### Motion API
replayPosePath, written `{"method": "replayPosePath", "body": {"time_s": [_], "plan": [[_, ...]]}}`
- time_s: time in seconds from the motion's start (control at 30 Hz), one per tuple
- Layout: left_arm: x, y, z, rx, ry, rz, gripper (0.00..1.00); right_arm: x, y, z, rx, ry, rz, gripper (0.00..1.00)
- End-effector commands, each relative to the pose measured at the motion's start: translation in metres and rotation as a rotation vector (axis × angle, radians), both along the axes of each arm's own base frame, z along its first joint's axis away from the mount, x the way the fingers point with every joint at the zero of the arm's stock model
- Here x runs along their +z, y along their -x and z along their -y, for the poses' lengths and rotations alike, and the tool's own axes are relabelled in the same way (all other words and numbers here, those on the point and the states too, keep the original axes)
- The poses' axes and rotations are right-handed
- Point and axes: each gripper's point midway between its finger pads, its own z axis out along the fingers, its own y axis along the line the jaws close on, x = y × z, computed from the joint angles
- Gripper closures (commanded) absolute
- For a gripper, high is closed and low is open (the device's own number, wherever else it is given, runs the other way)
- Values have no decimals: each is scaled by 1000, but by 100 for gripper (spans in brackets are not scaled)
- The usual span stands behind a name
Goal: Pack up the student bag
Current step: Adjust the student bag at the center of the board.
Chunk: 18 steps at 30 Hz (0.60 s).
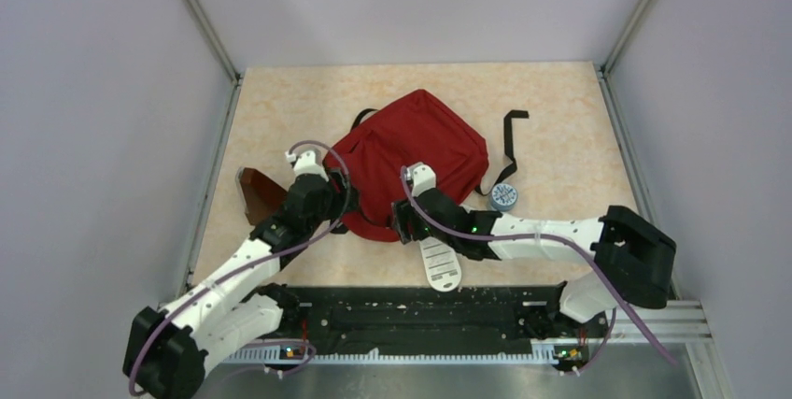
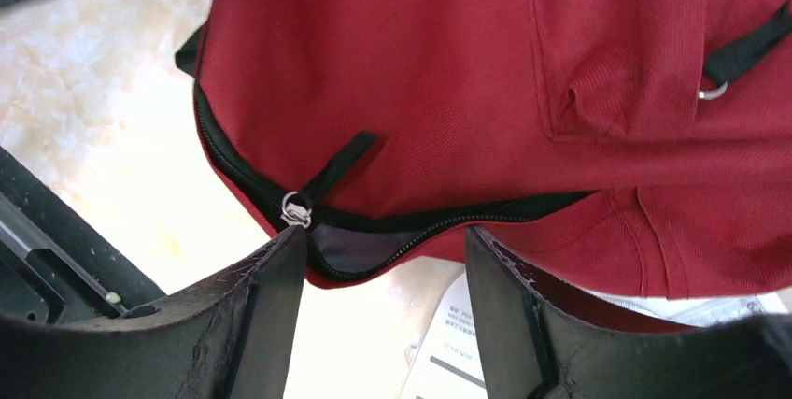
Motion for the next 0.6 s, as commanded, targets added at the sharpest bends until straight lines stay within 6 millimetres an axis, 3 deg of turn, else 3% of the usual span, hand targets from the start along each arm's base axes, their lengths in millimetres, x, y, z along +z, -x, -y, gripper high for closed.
{"method": "replayPosePath", "body": {"time_s": [0.0, 0.17, 0.37, 0.57], "plan": [[-7, 29, 14, -17, 210, -43, 31, 32, -3, -31, 113, -53, 87, 38], [-15, 39, 25, -39, 311, -64, 28, 10, 11, -54, 227, -90, 44, 46], [-40, 49, 37, -79, 371, -132, 30, -34, 37, -51, 249, -32, -39, 57], [-66, 63, 39, -88, 409, -188, 53, -76, 51, -44, 219, 62, -88, 63]]}}
